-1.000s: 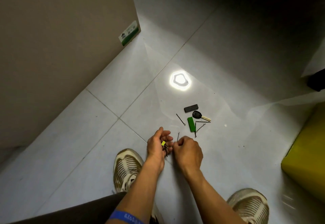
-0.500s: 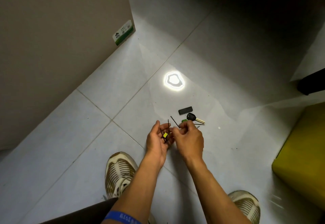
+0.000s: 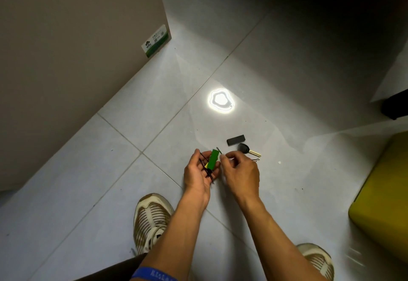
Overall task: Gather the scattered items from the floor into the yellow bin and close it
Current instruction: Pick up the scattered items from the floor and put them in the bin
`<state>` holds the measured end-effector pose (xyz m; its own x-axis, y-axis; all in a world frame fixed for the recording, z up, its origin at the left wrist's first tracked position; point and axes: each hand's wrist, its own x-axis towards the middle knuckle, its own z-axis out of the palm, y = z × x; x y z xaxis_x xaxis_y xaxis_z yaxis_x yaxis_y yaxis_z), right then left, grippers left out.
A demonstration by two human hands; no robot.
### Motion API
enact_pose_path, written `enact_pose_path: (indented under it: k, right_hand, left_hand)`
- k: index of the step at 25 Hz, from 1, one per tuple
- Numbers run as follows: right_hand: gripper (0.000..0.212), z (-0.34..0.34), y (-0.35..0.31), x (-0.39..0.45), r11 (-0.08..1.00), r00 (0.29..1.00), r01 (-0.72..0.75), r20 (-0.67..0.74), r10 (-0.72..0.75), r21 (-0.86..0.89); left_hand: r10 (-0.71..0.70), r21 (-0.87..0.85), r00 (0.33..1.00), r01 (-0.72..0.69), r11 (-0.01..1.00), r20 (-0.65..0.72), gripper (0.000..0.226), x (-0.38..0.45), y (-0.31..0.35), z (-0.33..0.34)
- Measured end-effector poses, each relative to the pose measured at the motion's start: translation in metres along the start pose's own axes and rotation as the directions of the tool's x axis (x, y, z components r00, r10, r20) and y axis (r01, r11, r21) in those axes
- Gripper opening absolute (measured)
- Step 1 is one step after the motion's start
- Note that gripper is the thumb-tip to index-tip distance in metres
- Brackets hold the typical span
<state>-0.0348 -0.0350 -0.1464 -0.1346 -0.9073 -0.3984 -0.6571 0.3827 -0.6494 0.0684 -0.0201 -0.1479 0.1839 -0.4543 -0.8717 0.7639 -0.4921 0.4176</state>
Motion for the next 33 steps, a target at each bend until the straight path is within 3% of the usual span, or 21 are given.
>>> enact_pose_path:
  k: [2,4,7,10,13,14,16,18,21,23,26,33]
  right_hand:
    - [0.019,0.005,0.004,0.005,0.969,0.998,0.043,-0.039,-0.054,-0.243]
    - [0.017,0.009,0.006,0.009,0.882,0.992,0.114,0.010,-0.123,-0.457]
    - [0.016,0.014,0.002,0.014,0.770,0.979,0.203,0.114,-0.169,-0.604]
    - [0.015,0.008,-0.005,0.013,0.796,0.989,0.145,0.115,-0.095,-0.588]
    - [0.013,-0.007,-0.005,0.007,0.985,0.987,0.065,0.153,-0.040,-0.161]
    - [0.014,-0.012,-0.007,0.002,0.997,0.983,0.067,0.171,-0.061,-0.032]
    - [0.013,-0.019,-0.004,-0.001,0.994,0.992,0.099,0.079,-0.103,0.049]
    - [0.031,-0.029,0.008,0.012,0.989,0.992,0.119,-0.034,-0.122,-0.086]
    - [0.063,-0.047,0.025,0.036,0.895,0.983,0.143,0.164,-0.080,-0.422]
    - [0.051,-0.046,0.033,0.035,0.861,0.976,0.184,0.193,-0.102,-0.474]
    - [0.019,-0.029,0.037,0.016,0.853,0.984,0.175,0.068,-0.163,-0.491]
    - [0.024,-0.010,0.025,0.008,0.688,0.995,0.092,0.044,-0.087,-0.720]
  left_hand:
    - [0.035,-0.004,0.999,-0.035,0.999,-0.038,0.030,0.002,0.004,-0.005]
    - [0.059,0.016,0.997,-0.058,0.998,-0.044,0.015,0.002,0.007,-0.009]
    - [0.075,0.050,0.997,-0.073,0.996,-0.033,0.018,0.002,0.007,-0.009]
    - [0.057,0.053,0.998,-0.055,0.997,-0.029,0.021,-0.001,0.004,-0.005]
    - [0.027,0.006,1.000,-0.027,1.000,-0.011,0.024,-0.002,0.006,0.001]
    - [0.008,0.002,1.000,-0.008,1.000,0.004,0.029,-0.001,0.006,0.004]
    - [-0.024,0.016,0.999,0.024,1.000,0.042,0.035,-0.002,0.008,0.011]
    - [-0.029,0.031,0.998,0.027,0.999,0.050,0.036,-0.002,0.006,0.015]
    - [-0.018,0.049,0.999,0.017,0.999,0.036,0.036,-0.003,0.007,0.013]
    - [-0.016,0.062,1.000,0.015,0.998,0.019,0.035,-0.003,0.005,0.011]
    - [-0.023,0.083,1.000,0.022,0.996,0.011,0.033,-0.004,-0.002,0.008]
    - [-0.026,0.164,1.000,0.023,0.986,0.015,0.030,-0.011,-0.010,0.008]
